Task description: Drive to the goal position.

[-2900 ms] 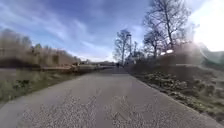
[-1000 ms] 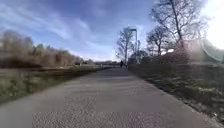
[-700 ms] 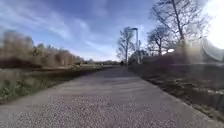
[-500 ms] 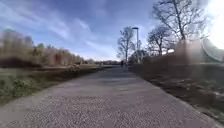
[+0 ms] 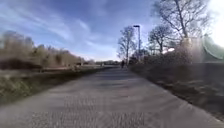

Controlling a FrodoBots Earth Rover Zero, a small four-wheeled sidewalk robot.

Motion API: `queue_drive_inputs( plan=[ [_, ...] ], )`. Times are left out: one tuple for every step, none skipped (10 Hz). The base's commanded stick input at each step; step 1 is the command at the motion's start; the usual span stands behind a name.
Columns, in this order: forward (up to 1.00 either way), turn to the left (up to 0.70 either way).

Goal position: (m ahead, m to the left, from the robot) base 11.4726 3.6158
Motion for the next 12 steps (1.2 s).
queue_drive_inputs(
  plan=[
    [1.0, -0.35],
    [1.0, -0.17],
    [1.0, -0.07],
    [1.0, 0.0],
    [1.0, 0.0],
    [1.0, 0.0],
    [1.0, 0.0],
    [1.0, 0.0],
    [1.0, 0.0],
    [1.0, 0.0],
    [1.0, 0.0],
    [1.0, 0.0]
  ],
)
